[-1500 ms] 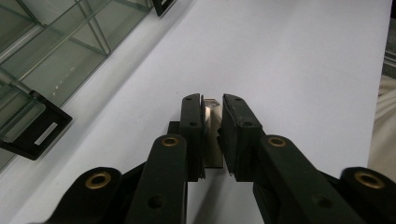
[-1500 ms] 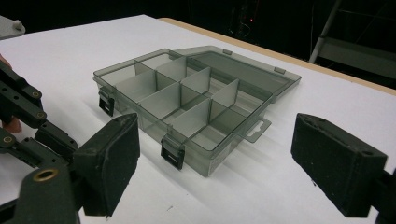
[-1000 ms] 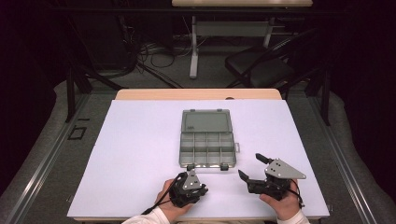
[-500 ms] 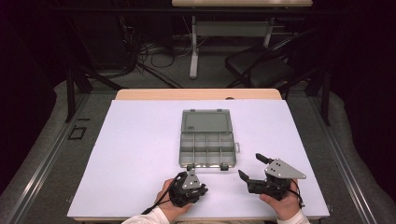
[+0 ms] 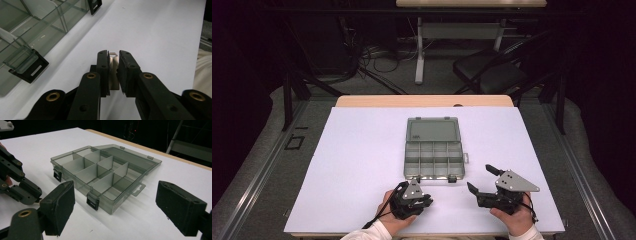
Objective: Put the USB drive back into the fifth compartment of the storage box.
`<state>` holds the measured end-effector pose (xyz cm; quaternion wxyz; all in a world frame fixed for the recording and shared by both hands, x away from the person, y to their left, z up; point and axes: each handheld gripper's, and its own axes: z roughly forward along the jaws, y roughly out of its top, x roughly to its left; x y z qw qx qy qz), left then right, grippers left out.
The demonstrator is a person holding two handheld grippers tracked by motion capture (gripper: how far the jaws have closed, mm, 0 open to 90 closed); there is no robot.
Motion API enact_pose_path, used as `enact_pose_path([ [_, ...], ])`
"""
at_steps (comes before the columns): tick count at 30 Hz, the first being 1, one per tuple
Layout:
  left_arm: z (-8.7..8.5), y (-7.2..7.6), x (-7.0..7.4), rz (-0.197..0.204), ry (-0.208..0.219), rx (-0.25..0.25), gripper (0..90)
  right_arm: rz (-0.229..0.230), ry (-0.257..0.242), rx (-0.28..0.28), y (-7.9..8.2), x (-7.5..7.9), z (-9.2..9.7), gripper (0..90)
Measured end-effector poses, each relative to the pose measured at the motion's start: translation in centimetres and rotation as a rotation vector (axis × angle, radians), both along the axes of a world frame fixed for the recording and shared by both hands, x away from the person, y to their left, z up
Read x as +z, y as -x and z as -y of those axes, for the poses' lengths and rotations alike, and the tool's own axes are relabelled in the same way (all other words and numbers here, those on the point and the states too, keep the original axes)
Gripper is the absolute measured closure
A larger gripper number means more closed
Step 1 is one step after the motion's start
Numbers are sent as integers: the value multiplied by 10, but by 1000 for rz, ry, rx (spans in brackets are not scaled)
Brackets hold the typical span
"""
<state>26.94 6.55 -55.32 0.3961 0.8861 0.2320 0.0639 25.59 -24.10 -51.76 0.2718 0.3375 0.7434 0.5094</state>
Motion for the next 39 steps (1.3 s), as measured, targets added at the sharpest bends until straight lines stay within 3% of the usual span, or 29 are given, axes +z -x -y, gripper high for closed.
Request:
enact_pose_path([
  [24, -22, -12, 10, -17, 82, 87, 791, -3, -2, 2, -1, -1, 0, 155],
  [39, -34, -19, 15, -14, 107, 128, 791, -8, 1, 2, -1, -1, -1, 155],
])
